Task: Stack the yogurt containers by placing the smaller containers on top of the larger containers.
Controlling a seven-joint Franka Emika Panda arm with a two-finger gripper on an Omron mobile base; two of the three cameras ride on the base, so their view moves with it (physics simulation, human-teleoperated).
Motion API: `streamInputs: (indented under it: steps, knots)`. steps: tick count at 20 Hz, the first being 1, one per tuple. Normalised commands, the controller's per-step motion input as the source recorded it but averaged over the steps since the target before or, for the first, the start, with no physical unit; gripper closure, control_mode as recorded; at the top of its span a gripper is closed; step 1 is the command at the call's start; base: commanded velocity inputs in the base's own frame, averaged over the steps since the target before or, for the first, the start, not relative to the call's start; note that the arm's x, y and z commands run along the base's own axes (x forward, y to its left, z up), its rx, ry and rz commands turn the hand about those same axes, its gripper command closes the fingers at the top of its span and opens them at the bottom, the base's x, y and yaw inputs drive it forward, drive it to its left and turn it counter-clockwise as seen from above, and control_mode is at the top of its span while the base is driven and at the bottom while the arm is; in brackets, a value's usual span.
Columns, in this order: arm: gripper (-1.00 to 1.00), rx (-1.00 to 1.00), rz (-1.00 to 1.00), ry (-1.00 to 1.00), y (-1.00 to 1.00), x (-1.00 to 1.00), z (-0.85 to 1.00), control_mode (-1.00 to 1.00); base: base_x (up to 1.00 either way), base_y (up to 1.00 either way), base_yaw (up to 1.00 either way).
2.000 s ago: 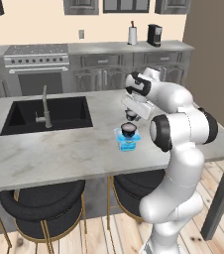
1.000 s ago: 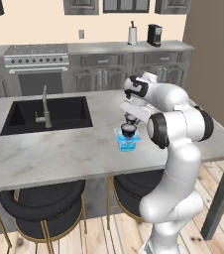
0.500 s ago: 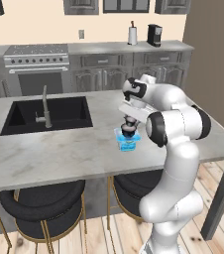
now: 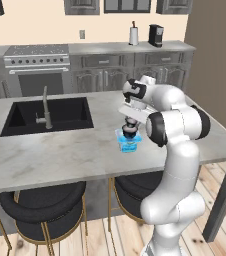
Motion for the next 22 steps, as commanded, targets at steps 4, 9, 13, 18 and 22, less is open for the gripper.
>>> streamInputs:
  steps: [4,9,13,18,22]
  knots:
    - [1.00,0.00,0.05,0.00,0.04,0.11,-0.01,-1.00,0.00,0.00,0.00]
    - [1.00,0.00,0.06,0.00,0.03,0.12,-0.07,-1.00,0.00,0.00,0.00]
    - [1.00,0.00,0.05,0.00,0.01,0.05,-0.11,-1.00,0.00,0.00,0.00]
    - [1.00,0.00,0.04,0.00,0.09,0.00,-0.01,-1.00,0.00,0.00,0.00]
    - [-1.00,0.00,0.03,0.00,0.32,0.00,0.00,-1.00,0.00,0.00,0.00]
